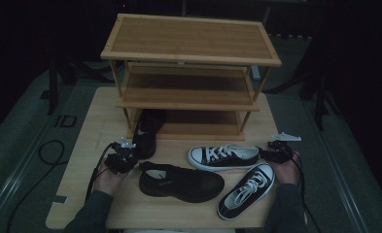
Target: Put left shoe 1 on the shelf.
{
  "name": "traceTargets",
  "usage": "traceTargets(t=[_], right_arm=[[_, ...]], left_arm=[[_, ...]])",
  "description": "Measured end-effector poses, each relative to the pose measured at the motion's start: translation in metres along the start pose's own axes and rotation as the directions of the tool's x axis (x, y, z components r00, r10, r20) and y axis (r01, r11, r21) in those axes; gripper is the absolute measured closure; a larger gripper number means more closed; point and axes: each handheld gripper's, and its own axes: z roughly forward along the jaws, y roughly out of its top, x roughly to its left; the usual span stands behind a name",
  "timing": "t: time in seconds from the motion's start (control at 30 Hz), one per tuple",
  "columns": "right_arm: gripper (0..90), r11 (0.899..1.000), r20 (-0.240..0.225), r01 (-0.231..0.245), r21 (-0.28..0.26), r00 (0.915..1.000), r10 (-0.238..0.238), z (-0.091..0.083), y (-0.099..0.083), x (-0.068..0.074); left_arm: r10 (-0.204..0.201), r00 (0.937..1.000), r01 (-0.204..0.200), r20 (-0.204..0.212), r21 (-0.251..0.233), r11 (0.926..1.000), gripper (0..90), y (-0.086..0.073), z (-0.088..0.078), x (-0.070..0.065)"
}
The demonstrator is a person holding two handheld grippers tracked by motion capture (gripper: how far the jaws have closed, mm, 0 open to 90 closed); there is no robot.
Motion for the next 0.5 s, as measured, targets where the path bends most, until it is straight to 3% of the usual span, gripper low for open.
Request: traceTargets(t=[0.27, 0.5], right_arm=[[34.9, 1.0, 0.0, 0.0, 0.0, 1.0, 0.0, 0.0, 0.0, 0.0], [34.9, 1.0, 0.0, 0.0, 0.0, 1.0, 0.0, 0.0, 0.0, 0.0]], left_arm=[[-0.01, 0.9999, 0.01, -0.011, -0.02, 0.9998, 86.8, 0.007, 0.004, -0.001], [0.012, 0.9995, -0.012, -0.031, -0.015, 0.9998, 88.6, 0.018, 0.011, -0.008]])
